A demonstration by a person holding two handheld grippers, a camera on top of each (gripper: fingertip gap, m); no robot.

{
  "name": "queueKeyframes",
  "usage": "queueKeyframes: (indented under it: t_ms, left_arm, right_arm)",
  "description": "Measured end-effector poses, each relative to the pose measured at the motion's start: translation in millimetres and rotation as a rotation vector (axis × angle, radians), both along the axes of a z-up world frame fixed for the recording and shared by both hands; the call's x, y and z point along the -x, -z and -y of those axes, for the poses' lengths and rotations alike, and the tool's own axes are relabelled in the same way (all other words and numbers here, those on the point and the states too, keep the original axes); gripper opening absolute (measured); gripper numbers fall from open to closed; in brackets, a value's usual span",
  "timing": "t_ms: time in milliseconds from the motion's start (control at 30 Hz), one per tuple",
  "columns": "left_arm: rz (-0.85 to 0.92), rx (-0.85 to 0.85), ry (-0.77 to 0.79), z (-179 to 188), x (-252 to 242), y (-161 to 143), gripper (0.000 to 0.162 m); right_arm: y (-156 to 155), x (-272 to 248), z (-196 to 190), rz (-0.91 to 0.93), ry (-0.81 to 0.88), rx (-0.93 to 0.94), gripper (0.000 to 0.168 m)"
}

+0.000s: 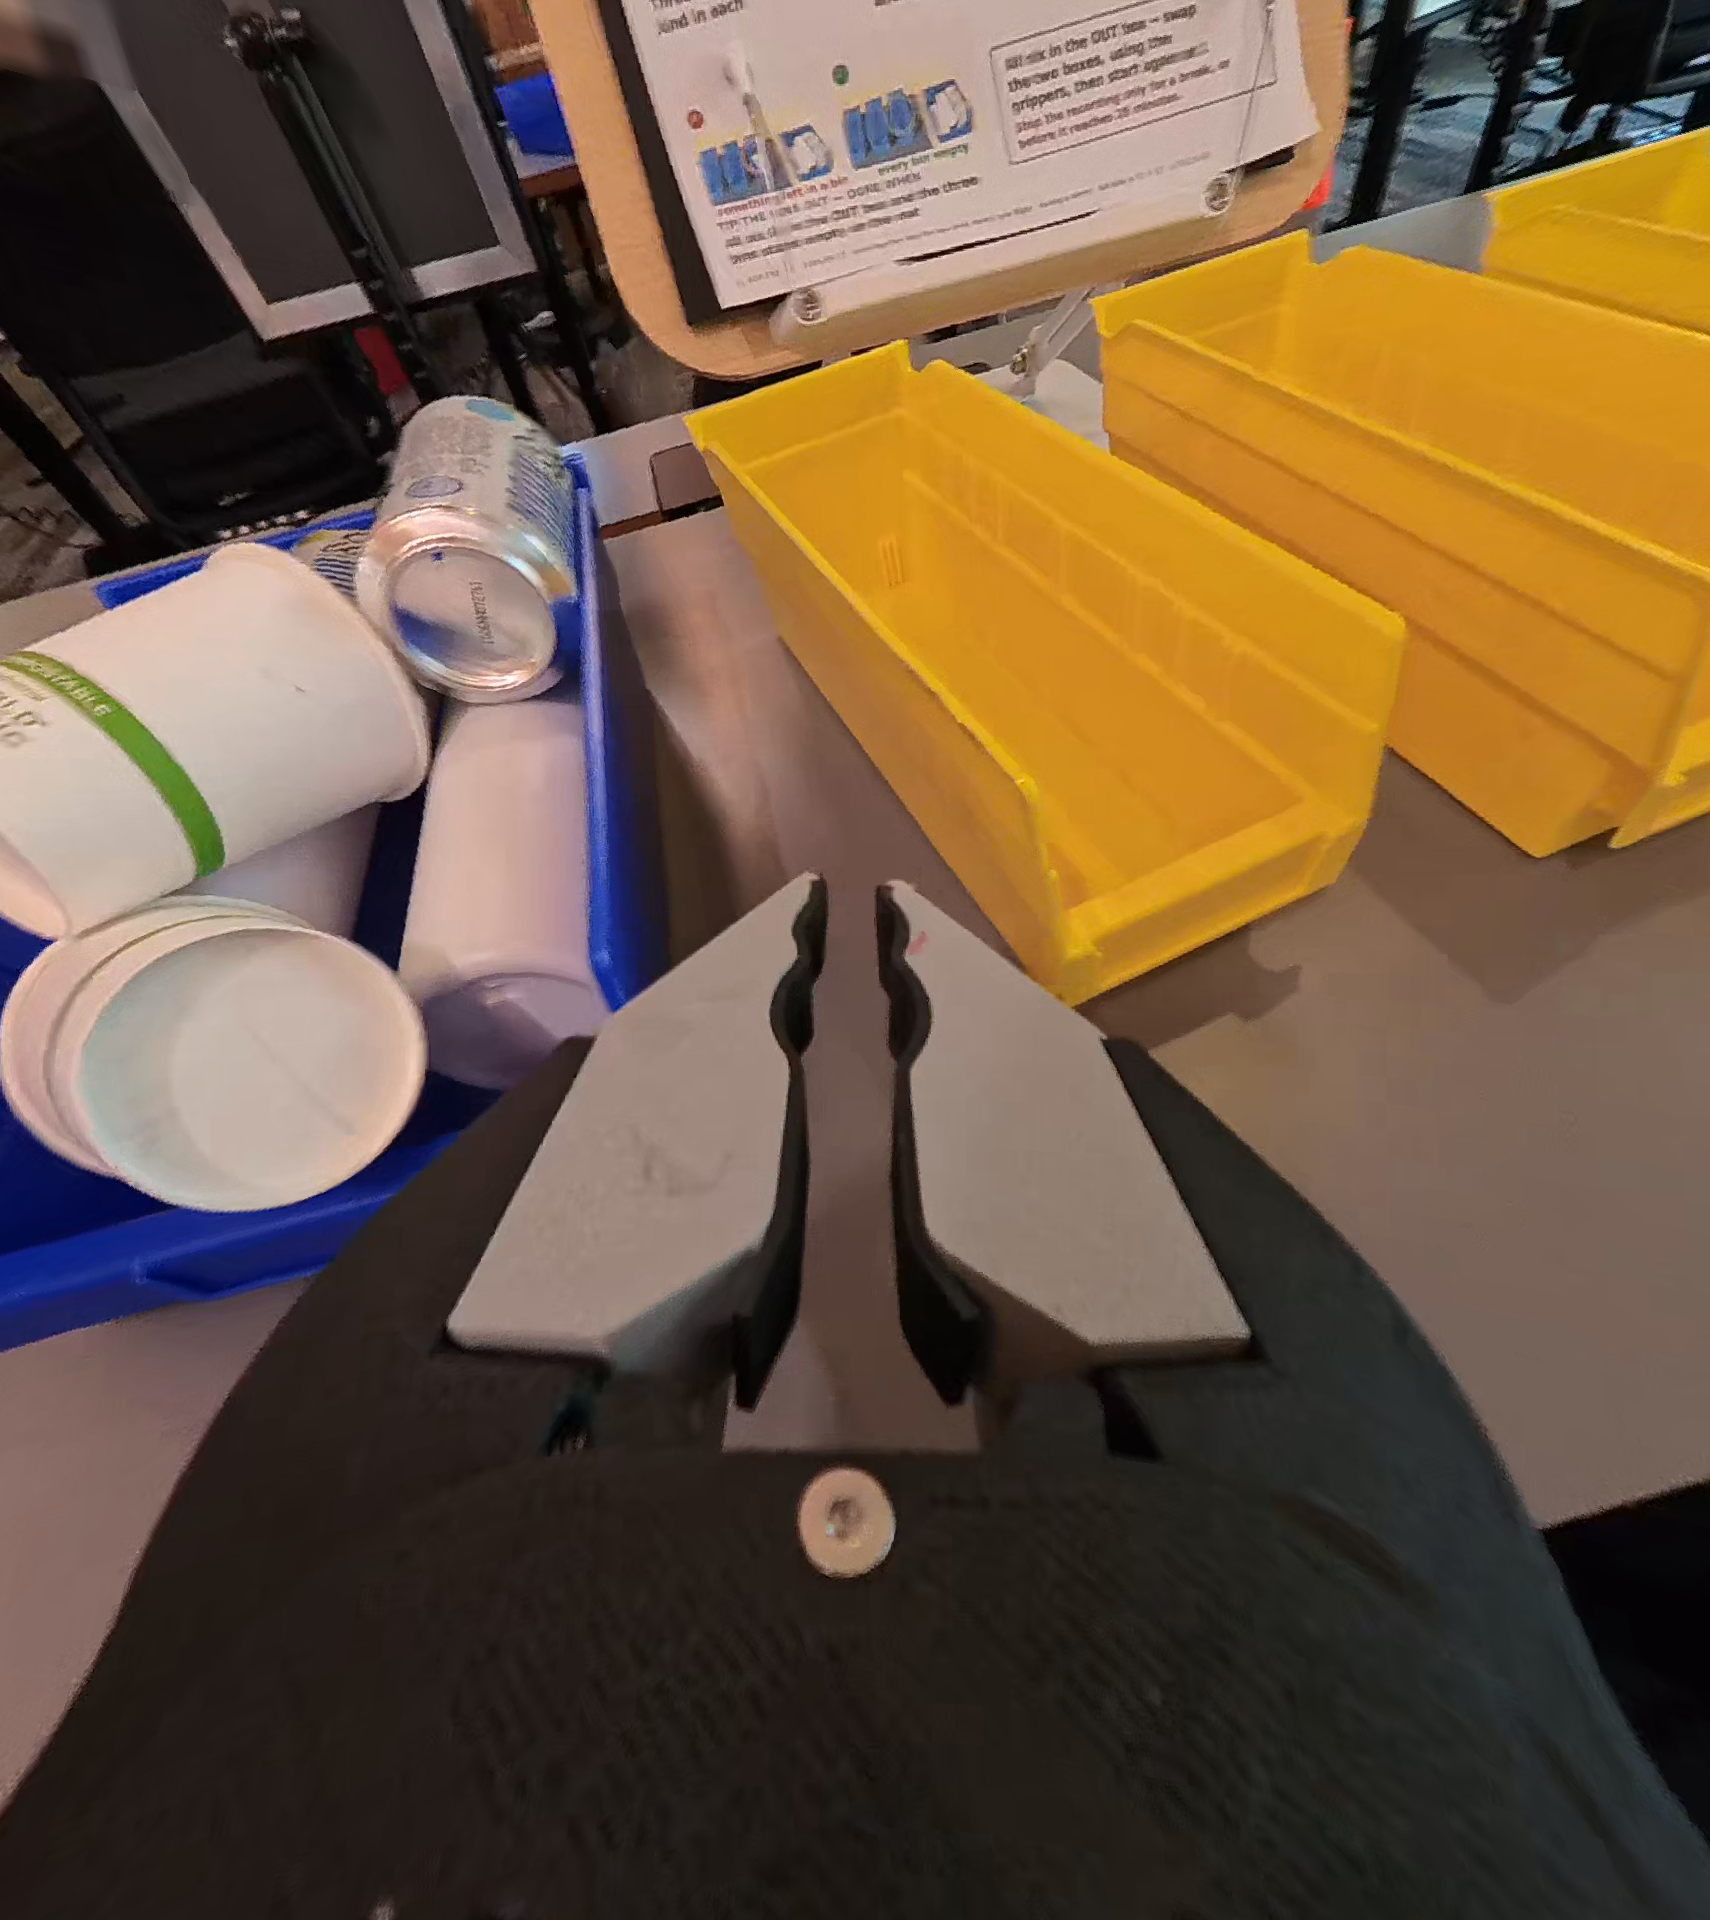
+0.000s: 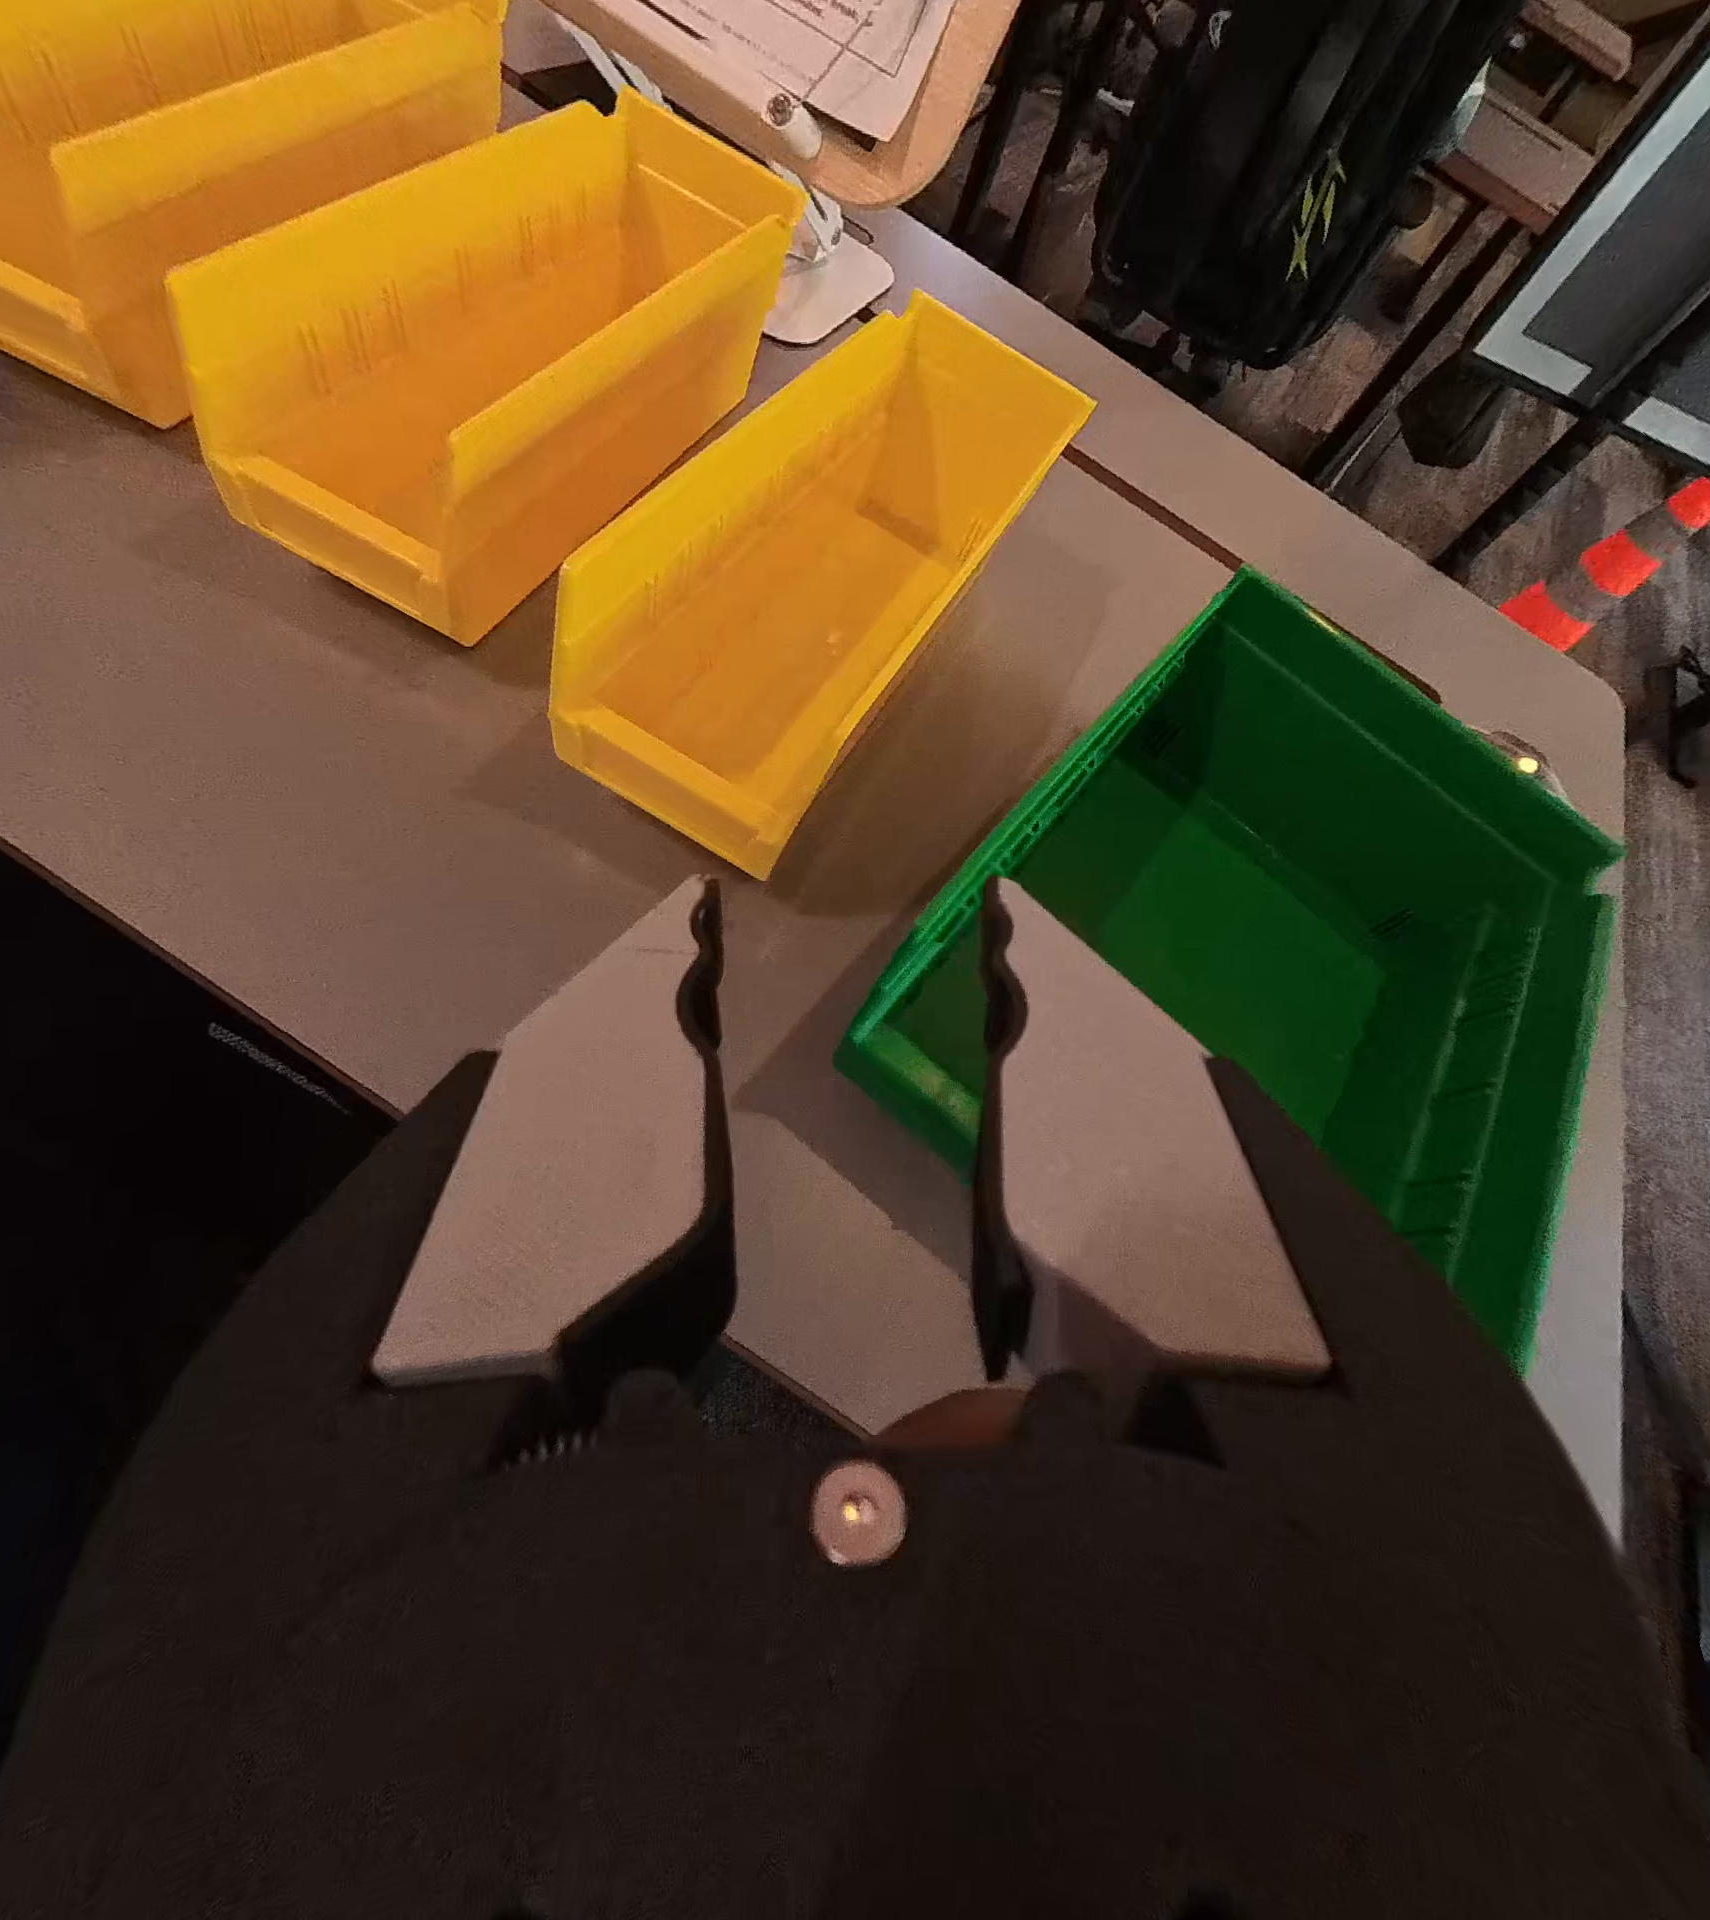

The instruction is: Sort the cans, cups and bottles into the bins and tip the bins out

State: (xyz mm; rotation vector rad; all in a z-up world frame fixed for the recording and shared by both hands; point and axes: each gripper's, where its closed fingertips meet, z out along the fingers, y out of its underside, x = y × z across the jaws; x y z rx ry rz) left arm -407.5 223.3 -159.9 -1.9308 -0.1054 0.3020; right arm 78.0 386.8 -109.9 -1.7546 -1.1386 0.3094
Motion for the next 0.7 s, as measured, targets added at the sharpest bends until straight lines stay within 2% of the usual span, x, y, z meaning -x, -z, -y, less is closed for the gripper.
queueKeyframes:
  t_ms: [67, 100, 167, 233, 267, 367, 433, 567, 700]
  left_arm:
    - [-0.037, -0.002, -0.102, 12, 22, -4, 0.009]
    - [-0.054, -0.015, -0.193, 25, 40, -10, 0.004]
    - [-0.059, -0.143, -0.359, 54, 74, -33, 0.0]
    - [-0.018, -0.257, -0.389, 74, 86, -47, 0.0]
    - [-0.004, -0.262, -0.393, 80, 90, -47, 0.0]
    - [-0.009, -0.147, -0.412, 84, 97, -28, 0.015]
    - [-0.022, -0.112, -0.404, 79, 98, -19, 0.018]
    - [-0.007, -0.057, -0.422, 71, 106, 3, 0.018]
    - [-0.113, -0.062, -0.503, 74, 126, 5, 0.009]
  right_arm:
    - [-3, -6, -3, 0.003, 0.022, -0.017, 0.048]
    - [-6, -8, -3, -0.004, 0.021, -0.022, 0.048]
    - [-12, -11, -1, -0.031, 0.008, -0.026, 0.048]
    - [-16, -14, 0, -0.053, 0.0, -0.027, 0.048]
    - [-18, -16, 0, -0.06, 0.001, -0.028, 0.048]
    - [-20, -17, -2, -0.082, -0.006, -0.019, 0.048]
    - [-16, -15, -2, -0.082, -0.011, -0.006, 0.048]
    - [-8, -5, 0, -0.047, -0.022, 0.002, 0.049]
    - [-5, 4, 4, -0.027, -0.035, -0.003, 0.049]
